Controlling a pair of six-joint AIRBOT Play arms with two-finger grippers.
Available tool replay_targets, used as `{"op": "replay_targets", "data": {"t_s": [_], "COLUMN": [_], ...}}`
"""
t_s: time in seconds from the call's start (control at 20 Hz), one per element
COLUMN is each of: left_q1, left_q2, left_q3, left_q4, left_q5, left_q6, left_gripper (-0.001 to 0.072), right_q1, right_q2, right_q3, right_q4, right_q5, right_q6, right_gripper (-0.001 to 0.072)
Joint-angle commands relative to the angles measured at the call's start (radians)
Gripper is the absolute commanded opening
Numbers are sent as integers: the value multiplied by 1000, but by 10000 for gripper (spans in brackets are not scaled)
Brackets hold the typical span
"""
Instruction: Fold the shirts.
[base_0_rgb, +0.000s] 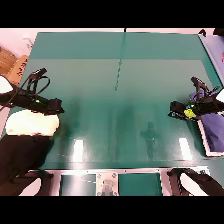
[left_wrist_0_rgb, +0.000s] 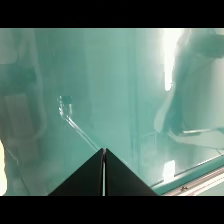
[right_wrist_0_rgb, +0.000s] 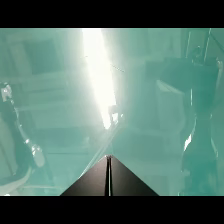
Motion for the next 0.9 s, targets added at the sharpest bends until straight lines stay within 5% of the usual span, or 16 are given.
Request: {"op": "replay_targets", "data": {"t_s": [0.0, 0.15, 0.25, 0.3, 0.35, 0.4, 0.85], "left_q1": [0, 0, 0, 0, 0, 0, 14], "left_q2": [1, 1, 1, 1, 1, 1, -3], "left_q3": [0, 0, 0, 0, 0, 0, -248], "left_q4": [5, 74, 219, 322, 436, 536, 743], "left_q5": [16, 15, 8, 3, -3, -2, 160], "left_q6": [2, -2, -88, -150, -211, -271, -278], "left_gripper": [20, 20, 22, 129, 552, 720, 720], "right_q1": [1, 1, 1, 1, 1, 1, 1], "right_q2": [0, 0, 0, 0, 0, 0, 0], "right_q3": [0, 0, 0, 0, 0, 0, 0], "right_q4": [0, 0, 0, 0, 0, 0, 0], "right_q5": [0, 0, 0, 0, 0, 0, 0], "right_q6": [0, 0, 0, 0, 0, 0, 0], "right_gripper": [12, 12, 12, 12, 12, 12, 12]}}
